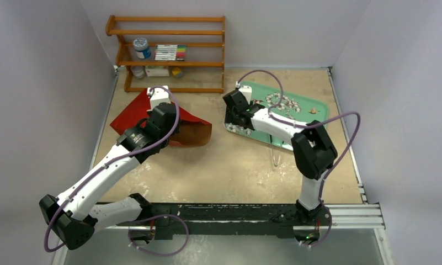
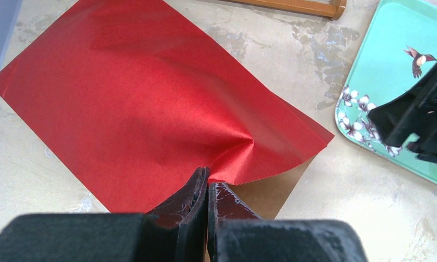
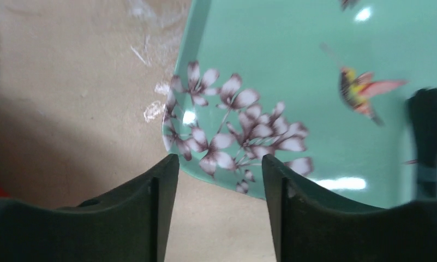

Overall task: Take the fake bread out of the paper bag
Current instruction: Adjust the container at the center of the board.

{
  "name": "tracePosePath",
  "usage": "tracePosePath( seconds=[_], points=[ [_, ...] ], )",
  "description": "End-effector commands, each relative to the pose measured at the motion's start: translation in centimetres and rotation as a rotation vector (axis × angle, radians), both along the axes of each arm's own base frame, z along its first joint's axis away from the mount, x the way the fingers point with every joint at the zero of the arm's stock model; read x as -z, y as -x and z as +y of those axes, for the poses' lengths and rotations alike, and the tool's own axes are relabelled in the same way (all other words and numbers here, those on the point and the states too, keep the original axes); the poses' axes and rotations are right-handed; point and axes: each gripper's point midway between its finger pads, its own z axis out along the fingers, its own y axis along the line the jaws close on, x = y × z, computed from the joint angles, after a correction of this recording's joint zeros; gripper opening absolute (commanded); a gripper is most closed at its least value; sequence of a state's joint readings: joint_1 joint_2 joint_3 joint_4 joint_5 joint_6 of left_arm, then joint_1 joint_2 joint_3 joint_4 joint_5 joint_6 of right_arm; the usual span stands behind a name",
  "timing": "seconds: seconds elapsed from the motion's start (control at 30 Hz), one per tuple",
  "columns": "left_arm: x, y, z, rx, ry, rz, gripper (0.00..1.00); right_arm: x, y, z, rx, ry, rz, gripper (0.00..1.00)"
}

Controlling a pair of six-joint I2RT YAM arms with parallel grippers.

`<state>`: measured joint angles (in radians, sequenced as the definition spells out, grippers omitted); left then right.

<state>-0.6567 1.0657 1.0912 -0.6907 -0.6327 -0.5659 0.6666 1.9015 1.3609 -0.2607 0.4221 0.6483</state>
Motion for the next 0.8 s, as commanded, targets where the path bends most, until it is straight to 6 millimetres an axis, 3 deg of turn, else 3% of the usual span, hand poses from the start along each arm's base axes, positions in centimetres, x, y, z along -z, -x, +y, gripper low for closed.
tracePosePath(
  seconds=[0.0, 0.1, 0.27, 0.33, 0.53, 0.77],
  points=[
    [-1.0, 0.1, 0.3, -0.022, 0.036, -0.033, 0.00, -8.3, -2.1, -1.5, 0.037, 0.015, -0.215, 0.70],
    [-1.0, 0.1, 0.3, -0.022, 0.036, -0.034, 0.00, -10.1, -1.3, -2.0, 0.065, -0.046, -0.251, 0.98],
    [-0.8, 0.3, 0.4, -0.020, 0.041, -0.036, 0.00, -13.1, -0.1, -2.6, -0.008, -0.066, -0.330, 1.00],
    [-1.0, 0.4, 0.5, -0.021, 0.044, -0.040, 0.00, -13.2, 0.6, -4.3, 0.035, -0.004, -0.309, 1.00],
    [-1.6, 0.3, 0.6, -0.022, 0.048, -0.062, 0.00, -10.2, 5.4, -10.1, 0.244, 0.131, -0.138, 0.99],
    [-1.6, -0.1, 0.0, -0.001, 0.051, -0.066, 0.00, -6.4, 11.1, -13.6, 0.334, 0.133, -0.017, 0.99]
  ],
)
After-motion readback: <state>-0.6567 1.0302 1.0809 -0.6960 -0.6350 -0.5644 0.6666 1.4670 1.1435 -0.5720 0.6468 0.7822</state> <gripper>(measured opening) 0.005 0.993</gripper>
